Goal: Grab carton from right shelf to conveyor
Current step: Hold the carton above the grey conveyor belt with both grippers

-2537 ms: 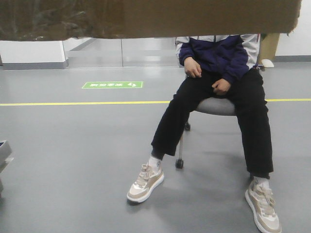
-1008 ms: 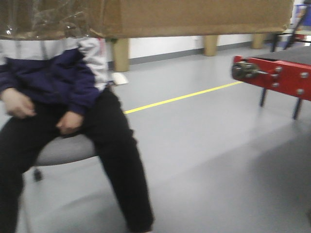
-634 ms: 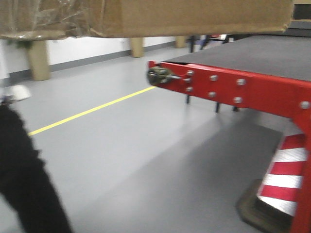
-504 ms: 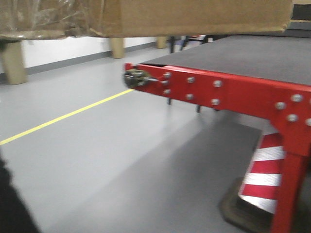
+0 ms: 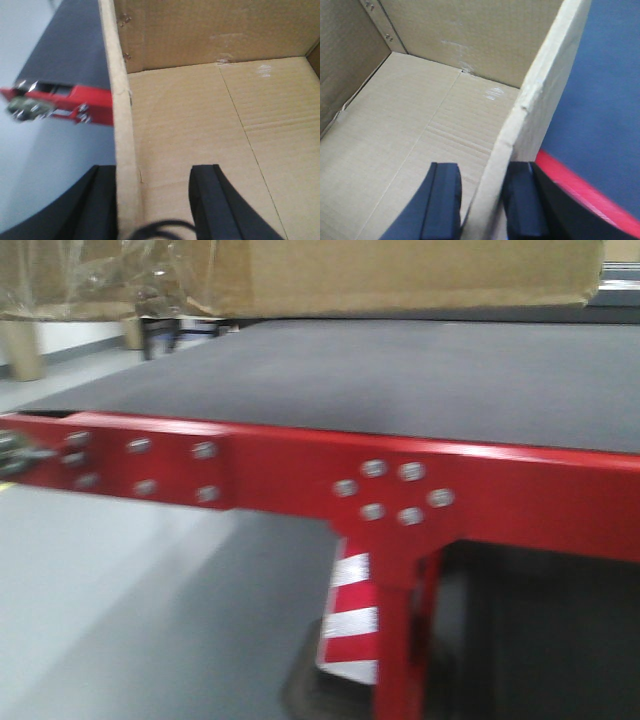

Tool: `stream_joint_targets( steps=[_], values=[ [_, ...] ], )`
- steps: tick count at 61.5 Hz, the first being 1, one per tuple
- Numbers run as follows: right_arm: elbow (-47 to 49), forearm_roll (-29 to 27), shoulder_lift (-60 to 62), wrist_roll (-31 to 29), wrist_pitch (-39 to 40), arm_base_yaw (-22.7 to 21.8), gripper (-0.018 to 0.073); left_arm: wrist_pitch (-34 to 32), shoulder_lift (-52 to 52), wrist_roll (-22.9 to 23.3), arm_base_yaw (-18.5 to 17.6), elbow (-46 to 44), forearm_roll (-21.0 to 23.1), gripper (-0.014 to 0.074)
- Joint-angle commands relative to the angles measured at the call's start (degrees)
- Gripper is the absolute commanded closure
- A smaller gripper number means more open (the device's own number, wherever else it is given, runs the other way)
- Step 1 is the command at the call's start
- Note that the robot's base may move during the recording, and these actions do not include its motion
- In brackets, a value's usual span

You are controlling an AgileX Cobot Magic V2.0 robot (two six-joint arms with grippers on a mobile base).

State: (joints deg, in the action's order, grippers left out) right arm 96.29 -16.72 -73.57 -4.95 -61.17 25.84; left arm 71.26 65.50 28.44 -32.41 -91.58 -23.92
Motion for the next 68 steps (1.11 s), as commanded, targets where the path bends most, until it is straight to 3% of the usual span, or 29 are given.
stream_joint_targets(
  steps=[1, 28, 68],
  values=[
    [0.39, -0.54, 0.51, -2.11, 3.83, 0.02, 0.0628, -2.13, -0.59, -2.24, -0.77, -0.24, 1.42, 0.0612],
    [0.39, -0.54, 0.51, -2.11, 3.83, 0.02, 0.0628, -2.13, -0.59, -2.24, -0.77, -0.24, -3.74, 0.0612],
    [0.39, -0.54, 0.51, -2.11, 3.83, 0.02, 0.0628, -2.13, -0.59, -2.24, -0.77, -0.24, -4.0, 0.0612]
  ],
)
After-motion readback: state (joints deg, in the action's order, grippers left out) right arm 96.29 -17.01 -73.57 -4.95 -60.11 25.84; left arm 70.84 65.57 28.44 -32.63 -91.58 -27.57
